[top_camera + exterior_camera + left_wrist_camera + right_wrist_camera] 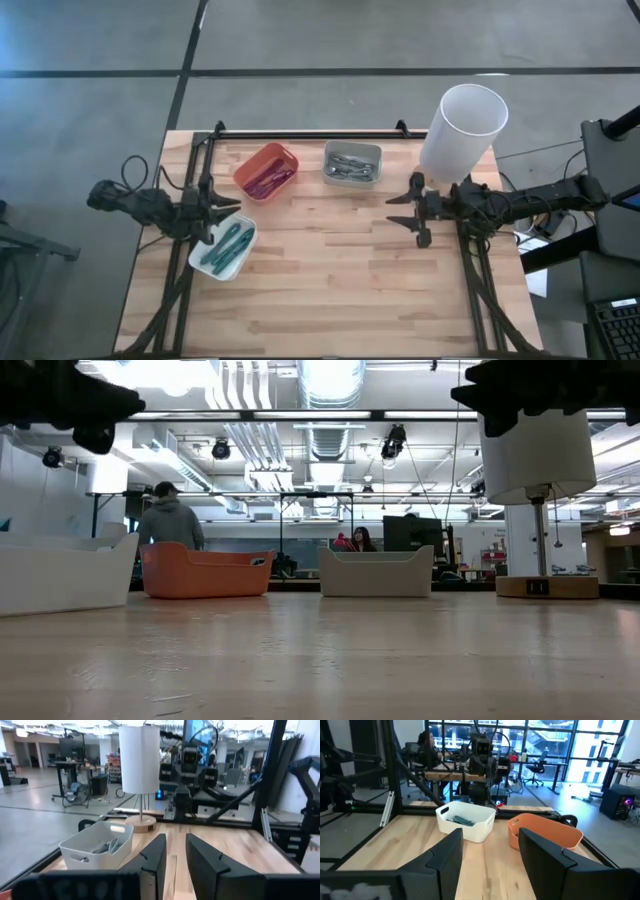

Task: Pick & Place USB Port
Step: Return to Home Position

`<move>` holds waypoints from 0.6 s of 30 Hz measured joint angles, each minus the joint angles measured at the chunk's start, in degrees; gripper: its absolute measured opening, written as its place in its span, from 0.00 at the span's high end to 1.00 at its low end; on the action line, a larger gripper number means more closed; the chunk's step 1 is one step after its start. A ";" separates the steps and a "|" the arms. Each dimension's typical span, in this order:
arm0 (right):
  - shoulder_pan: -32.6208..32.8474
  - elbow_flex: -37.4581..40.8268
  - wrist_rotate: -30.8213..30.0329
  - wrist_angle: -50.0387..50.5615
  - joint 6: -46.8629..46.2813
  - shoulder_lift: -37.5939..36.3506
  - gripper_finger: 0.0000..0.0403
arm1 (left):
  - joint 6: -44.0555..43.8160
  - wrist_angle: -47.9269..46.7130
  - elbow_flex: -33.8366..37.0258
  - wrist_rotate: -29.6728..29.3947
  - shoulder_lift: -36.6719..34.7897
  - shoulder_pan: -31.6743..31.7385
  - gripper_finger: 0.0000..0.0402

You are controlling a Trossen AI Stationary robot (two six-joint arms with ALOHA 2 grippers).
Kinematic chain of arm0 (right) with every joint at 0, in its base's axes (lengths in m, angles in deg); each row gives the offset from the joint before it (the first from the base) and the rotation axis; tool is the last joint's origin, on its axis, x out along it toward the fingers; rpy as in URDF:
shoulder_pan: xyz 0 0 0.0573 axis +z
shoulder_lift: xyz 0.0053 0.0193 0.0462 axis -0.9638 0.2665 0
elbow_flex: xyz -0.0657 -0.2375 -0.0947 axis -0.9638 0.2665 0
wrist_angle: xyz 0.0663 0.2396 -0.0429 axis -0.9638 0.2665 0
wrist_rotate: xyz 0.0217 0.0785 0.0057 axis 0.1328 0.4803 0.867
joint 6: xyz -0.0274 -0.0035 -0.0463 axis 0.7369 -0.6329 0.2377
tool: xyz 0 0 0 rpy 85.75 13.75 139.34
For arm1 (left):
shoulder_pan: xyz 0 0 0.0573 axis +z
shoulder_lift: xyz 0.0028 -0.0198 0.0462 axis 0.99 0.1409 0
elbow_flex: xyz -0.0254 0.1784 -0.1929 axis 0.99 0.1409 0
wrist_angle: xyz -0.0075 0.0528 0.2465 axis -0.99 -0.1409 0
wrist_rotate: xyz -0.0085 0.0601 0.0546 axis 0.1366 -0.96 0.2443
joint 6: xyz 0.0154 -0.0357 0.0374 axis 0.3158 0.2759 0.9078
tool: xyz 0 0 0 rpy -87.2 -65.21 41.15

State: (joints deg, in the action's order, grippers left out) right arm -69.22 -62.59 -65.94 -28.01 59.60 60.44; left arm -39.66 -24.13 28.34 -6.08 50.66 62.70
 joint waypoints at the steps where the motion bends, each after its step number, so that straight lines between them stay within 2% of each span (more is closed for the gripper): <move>1: 0.00 0.40 0.00 0.02 0.00 -0.48 0.53 | 0.06 0.78 0.85 -0.10 -0.55 0.00 0.80; 6: -0.02 2.28 0.00 -0.16 1.35 -3.60 0.53 | 0.20 1.71 4.19 -0.44 -2.38 0.25 0.80; 13: -0.13 5.14 -0.02 -0.16 1.56 -8.63 0.53 | 1.91 8.91 6.71 -0.46 -3.29 0.45 0.80; 18: -0.13 7.75 -0.04 -0.15 2.35 -12.38 0.53 | 4.21 11.50 8.72 -4.06 -3.38 0.49 0.80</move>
State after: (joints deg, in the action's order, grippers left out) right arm -69.35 -54.83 -65.97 -28.15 61.94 48.06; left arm -35.45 -12.64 37.05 -10.13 47.29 63.19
